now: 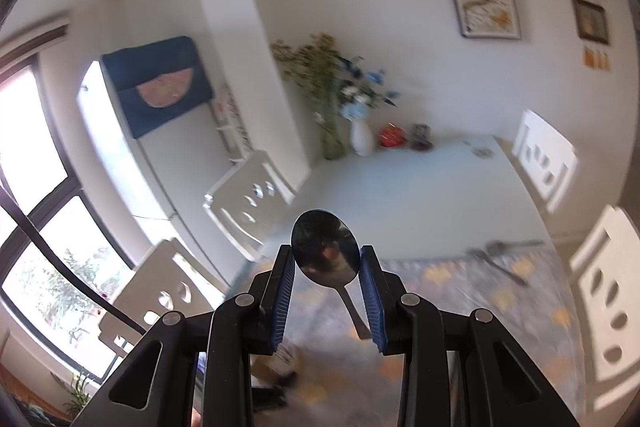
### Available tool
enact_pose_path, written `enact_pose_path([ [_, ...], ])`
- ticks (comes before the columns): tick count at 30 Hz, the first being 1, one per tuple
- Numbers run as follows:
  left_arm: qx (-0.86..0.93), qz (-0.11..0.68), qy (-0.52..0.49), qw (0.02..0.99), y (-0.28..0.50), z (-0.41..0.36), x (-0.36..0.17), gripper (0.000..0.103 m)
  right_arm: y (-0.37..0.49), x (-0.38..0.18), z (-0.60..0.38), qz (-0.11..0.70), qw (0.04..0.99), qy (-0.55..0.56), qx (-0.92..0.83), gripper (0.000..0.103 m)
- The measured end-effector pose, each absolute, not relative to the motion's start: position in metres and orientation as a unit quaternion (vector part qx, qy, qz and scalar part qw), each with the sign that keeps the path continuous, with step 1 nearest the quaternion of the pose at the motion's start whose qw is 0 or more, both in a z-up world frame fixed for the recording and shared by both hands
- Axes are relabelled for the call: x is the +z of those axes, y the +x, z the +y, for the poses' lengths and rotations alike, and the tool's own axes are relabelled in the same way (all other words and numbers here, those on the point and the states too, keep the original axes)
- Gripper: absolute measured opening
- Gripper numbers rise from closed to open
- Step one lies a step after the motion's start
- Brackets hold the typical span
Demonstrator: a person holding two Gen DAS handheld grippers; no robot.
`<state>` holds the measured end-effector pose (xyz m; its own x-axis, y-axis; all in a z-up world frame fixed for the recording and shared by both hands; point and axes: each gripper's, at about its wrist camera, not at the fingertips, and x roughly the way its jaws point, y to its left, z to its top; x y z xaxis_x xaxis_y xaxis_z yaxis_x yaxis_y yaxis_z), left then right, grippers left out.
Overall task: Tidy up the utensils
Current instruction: 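Carry the spoon over the wooden cup and open the right tool, then move the right tool back to the black chopsticks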
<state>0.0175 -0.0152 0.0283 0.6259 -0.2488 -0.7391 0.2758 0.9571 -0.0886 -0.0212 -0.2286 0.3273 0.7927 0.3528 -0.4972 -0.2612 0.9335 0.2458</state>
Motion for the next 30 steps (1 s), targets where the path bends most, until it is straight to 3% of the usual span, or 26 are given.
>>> enact_pose_path([
  [18,-0.145,0.407,0.017,0.901,0.017,-0.015,0.029,0.099,0.012,0.334,-0.106,0.264,0.919,0.06,0.285,0.032],
  [30,-0.148,0.408,0.015,0.901,0.015,-0.017,0.029,0.099,0.022,0.311,-0.107,0.299,0.909,0.079,0.28,0.032],
])
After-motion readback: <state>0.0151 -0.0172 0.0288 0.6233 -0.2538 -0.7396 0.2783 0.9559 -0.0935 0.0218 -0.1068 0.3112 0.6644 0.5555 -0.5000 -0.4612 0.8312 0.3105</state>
